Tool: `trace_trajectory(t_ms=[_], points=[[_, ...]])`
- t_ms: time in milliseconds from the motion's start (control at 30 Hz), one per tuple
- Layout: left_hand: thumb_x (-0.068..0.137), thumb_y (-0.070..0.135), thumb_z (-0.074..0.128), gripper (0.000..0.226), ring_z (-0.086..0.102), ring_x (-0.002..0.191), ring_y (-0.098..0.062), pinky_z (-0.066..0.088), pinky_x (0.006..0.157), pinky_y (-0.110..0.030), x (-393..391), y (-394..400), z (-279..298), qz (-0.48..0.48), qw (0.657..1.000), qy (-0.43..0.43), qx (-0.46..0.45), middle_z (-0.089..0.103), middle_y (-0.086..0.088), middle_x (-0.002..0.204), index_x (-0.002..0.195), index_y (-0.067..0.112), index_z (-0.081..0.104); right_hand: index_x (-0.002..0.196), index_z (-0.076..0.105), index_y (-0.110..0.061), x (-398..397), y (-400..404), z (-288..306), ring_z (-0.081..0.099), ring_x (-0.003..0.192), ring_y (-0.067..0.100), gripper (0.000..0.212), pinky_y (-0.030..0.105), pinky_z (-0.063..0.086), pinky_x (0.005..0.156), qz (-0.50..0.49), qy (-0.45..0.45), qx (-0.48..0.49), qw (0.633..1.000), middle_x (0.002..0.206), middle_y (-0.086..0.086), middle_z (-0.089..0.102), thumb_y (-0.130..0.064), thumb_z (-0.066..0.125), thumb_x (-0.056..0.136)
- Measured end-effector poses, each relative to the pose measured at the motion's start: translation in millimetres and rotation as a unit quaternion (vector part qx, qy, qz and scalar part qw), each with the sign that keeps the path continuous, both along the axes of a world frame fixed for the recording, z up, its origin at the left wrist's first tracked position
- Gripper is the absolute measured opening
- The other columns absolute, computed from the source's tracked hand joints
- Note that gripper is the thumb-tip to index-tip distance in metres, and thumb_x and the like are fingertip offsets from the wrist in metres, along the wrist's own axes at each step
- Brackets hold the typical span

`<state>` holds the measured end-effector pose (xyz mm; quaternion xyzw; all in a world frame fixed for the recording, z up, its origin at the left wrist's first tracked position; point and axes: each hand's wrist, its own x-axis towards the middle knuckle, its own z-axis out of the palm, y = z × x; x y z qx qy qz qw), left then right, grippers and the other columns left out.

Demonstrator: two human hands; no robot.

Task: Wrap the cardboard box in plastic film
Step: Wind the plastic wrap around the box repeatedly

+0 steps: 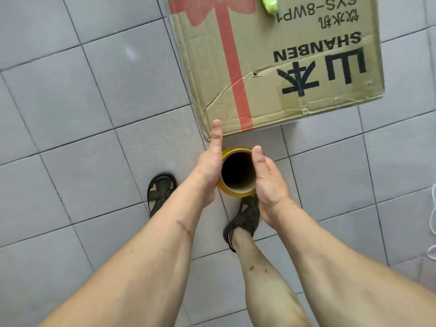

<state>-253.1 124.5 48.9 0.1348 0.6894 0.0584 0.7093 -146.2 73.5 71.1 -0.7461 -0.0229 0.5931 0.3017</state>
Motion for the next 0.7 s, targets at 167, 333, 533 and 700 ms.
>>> trace_trajectory(t_ms=[167, 333, 533, 700], points=[[0.071, 0.111, 0.036, 0.117, 0.080, 0.108, -0.033, 0.059, 0.108, -0.061, 9, 1, 14, 0.016, 0.999, -0.027, -0.039, 0.084, -0.011, 0.111, 0.123, 0.013, 0.073, 0.138, 0.051, -0.021, 8, 4, -3, 0.062, 0.114, 0.012, 0.060, 0.038, 0.047, 0.104, 0.005, -0.009, 0.000, 1.000, 0.124, -0.002, 0.066, -0.056, 0.060, 0.090], [0.070, 0.110, 0.038, 0.121, 0.071, 0.127, -0.029, 0.050, 0.119, -0.054, 21, 0, 15, -0.053, 0.998, 0.032, -0.013, 0.078, -0.005, 0.135, 0.144, 0.020, 0.067, 0.143, 0.047, -0.020, 28, 4, -5, 0.060, 0.115, 0.011, 0.070, 0.033, 0.047, 0.102, 0.044, 0.002, 0.007, 0.999, 0.129, -0.002, 0.062, -0.054, 0.067, 0.086], [0.087, 0.099, 0.031, 0.109, 0.080, 0.115, -0.033, 0.060, 0.109, -0.052, 37, 9, 17, 0.004, 0.999, -0.025, -0.030, 0.083, -0.016, 0.120, 0.135, 0.011, 0.073, 0.140, 0.049, -0.017, 38, 8, -7, 0.056, 0.118, 0.011, 0.063, 0.026, 0.043, 0.098, 0.025, 0.009, 0.007, 1.000, 0.132, -0.003, 0.060, -0.062, 0.046, 0.095], [0.084, 0.102, 0.022, 0.110, 0.077, 0.117, -0.027, 0.058, 0.101, -0.044, 48, 1, 22, -0.068, 0.996, -0.023, -0.057, 0.083, -0.010, 0.124, 0.131, 0.019, 0.075, 0.139, 0.050, -0.024, 54, 11, -7, 0.057, 0.119, 0.014, 0.085, 0.034, 0.047, 0.100, 0.072, -0.064, 0.004, 0.995, 0.134, -0.002, 0.059, -0.075, 0.061, 0.072]])
